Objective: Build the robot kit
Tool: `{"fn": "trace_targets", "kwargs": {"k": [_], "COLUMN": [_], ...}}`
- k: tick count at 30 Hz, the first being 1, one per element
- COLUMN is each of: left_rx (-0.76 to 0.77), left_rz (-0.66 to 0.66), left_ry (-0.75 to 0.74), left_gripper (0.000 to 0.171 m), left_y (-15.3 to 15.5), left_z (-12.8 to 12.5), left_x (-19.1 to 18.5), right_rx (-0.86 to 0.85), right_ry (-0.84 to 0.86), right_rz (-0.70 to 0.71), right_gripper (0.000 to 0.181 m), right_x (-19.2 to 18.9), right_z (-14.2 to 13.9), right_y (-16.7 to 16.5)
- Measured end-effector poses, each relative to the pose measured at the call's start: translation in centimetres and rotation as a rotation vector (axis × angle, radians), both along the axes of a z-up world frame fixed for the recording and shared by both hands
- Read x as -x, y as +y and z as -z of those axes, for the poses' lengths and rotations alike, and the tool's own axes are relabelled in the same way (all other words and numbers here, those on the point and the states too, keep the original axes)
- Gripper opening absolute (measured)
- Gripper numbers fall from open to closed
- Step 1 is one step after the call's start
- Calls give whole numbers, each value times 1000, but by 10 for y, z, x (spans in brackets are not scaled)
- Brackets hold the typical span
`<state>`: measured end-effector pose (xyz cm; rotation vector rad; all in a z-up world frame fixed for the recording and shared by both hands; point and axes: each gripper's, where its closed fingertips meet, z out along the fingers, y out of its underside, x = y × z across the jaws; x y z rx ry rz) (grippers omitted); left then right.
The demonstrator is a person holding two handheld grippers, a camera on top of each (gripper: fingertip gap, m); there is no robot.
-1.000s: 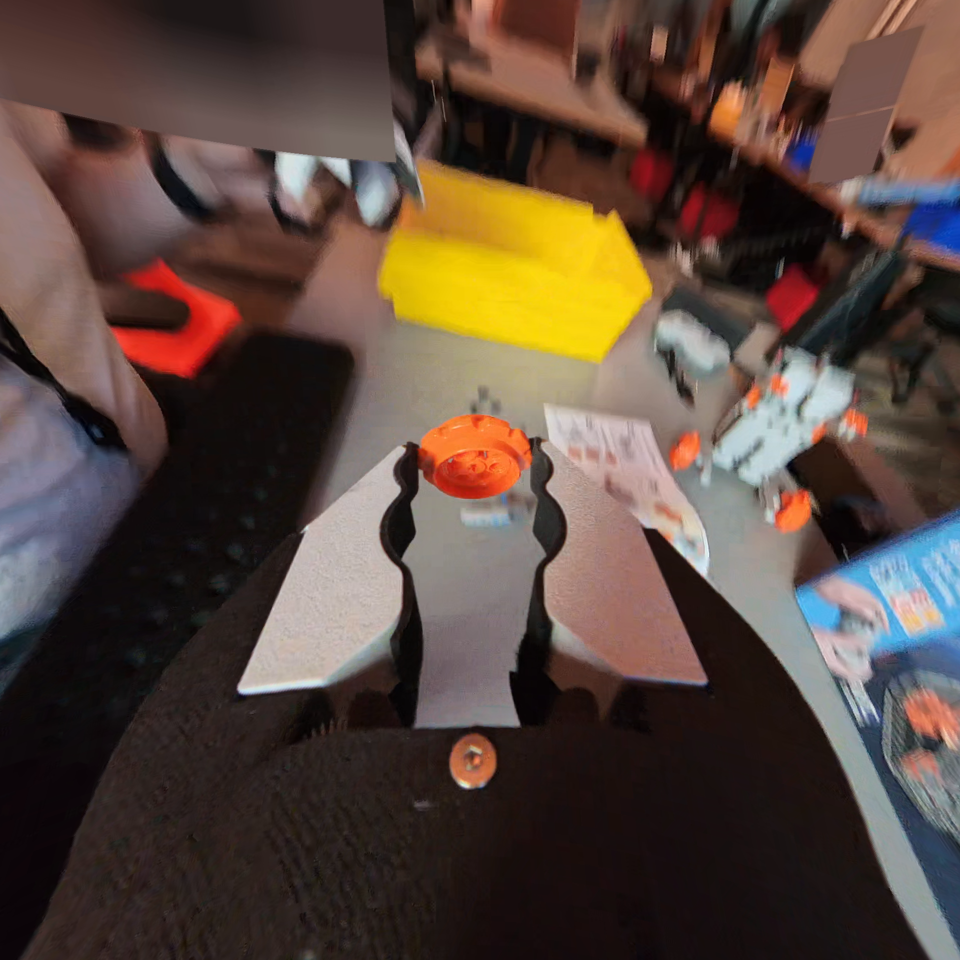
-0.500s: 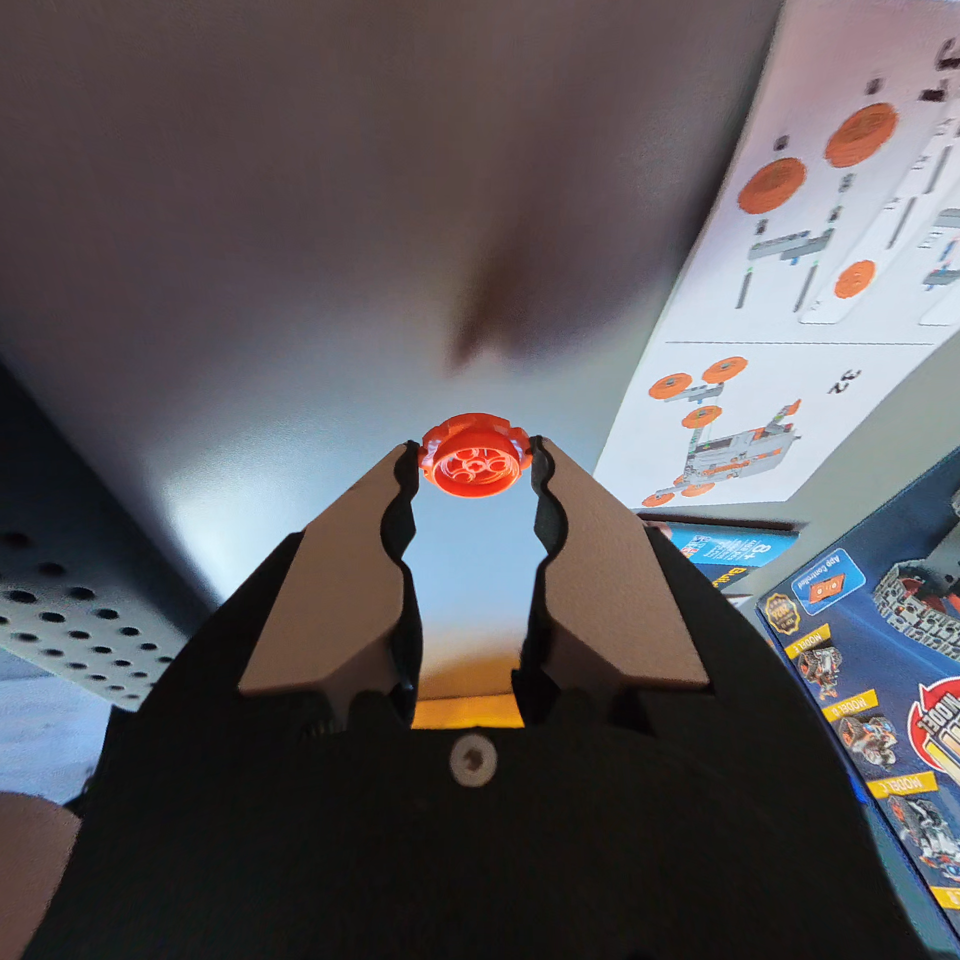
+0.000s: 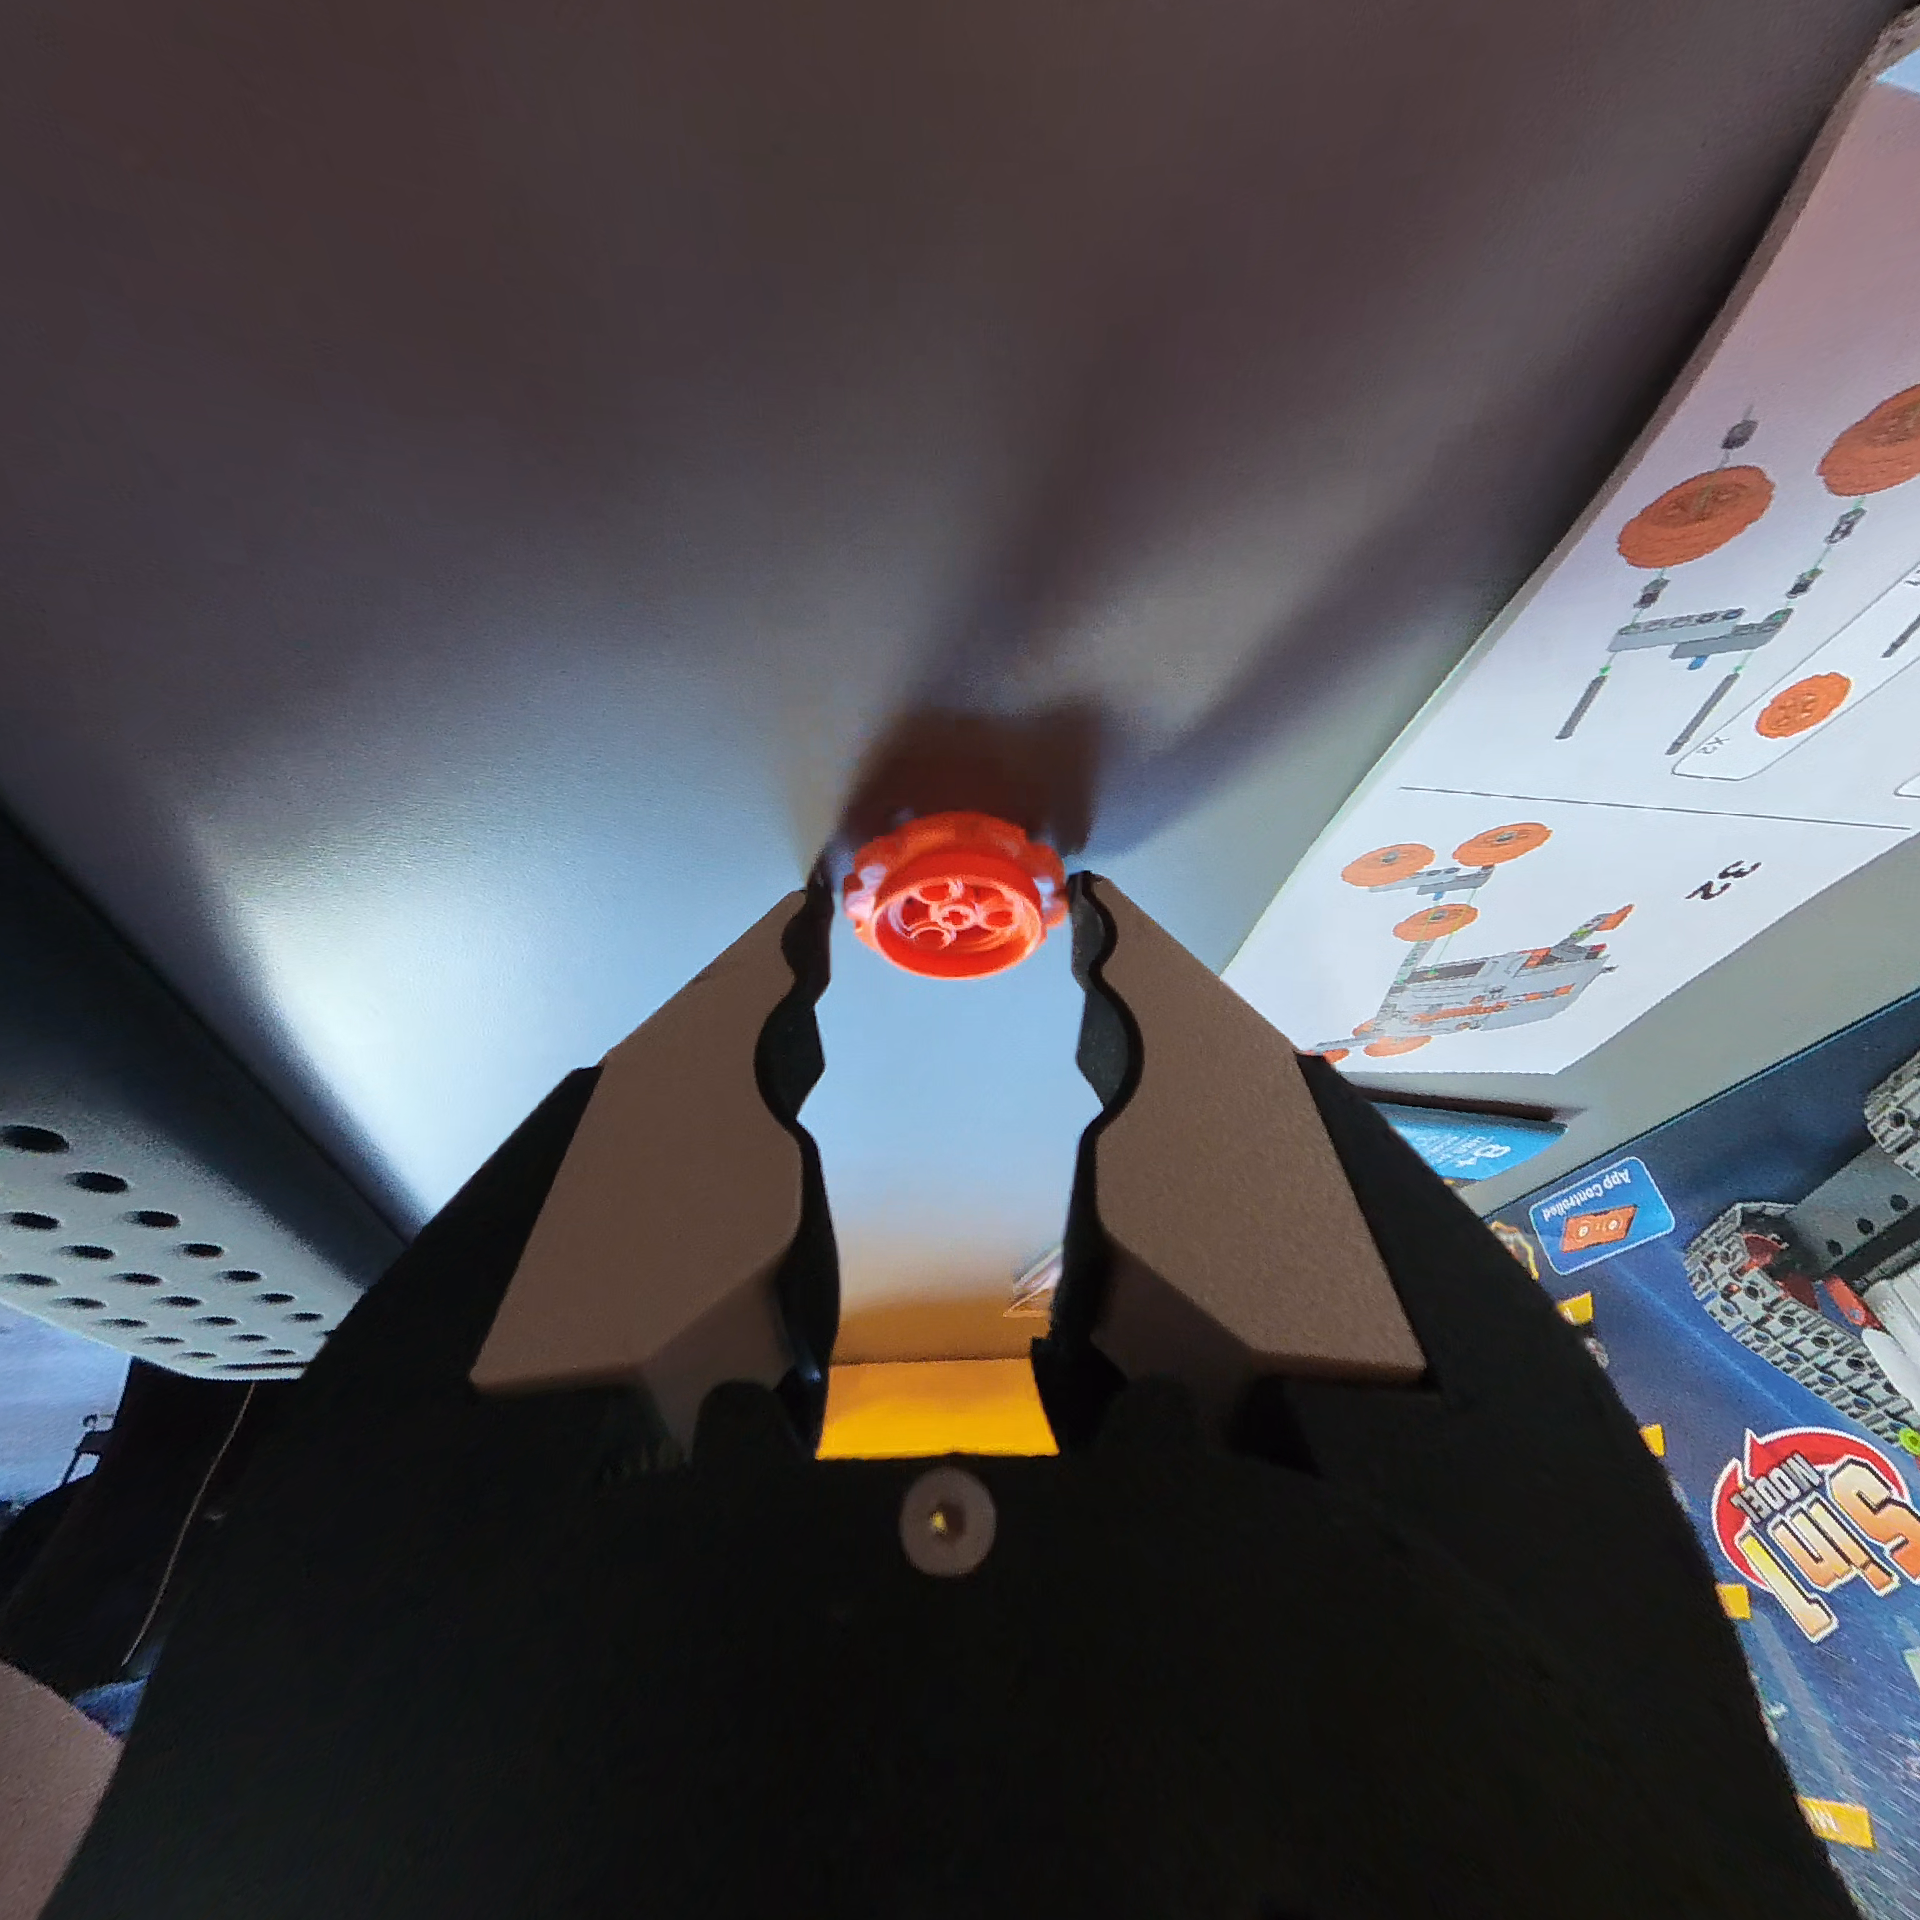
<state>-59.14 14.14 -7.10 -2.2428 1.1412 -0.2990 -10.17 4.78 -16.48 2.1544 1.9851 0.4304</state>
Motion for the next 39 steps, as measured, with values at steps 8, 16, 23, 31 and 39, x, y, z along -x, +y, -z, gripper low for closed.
{"fn": "trace_targets", "kwargs": {"k": [8, 16, 23, 31, 39], "left_rx": [173, 182, 85, 64, 340], "left_rz": [137, 208, 58, 173, 462], "left_ry": [233, 358, 245, -771, -964], "left_gripper": [42, 36, 35, 34, 34], "left_y": [38, 45, 50, -65, -154], "left_z": [57, 76, 40, -108, -100], "left_x": [2, -3, 7, -138, -248], "right_rx": [-156, -421, -600, -789, -661], "right_ry": [195, 496, 724, 1569, 1703], "right_rz": [54, 240, 314, 0, -290], "right_gripper": [53, 48, 42, 49, 59], "right_x": [4, -21, -20, 154, 245], "right_z": [-19, -57, -83, -184, -207], "right_y": [-3, -41, -47, -29, -64]}}
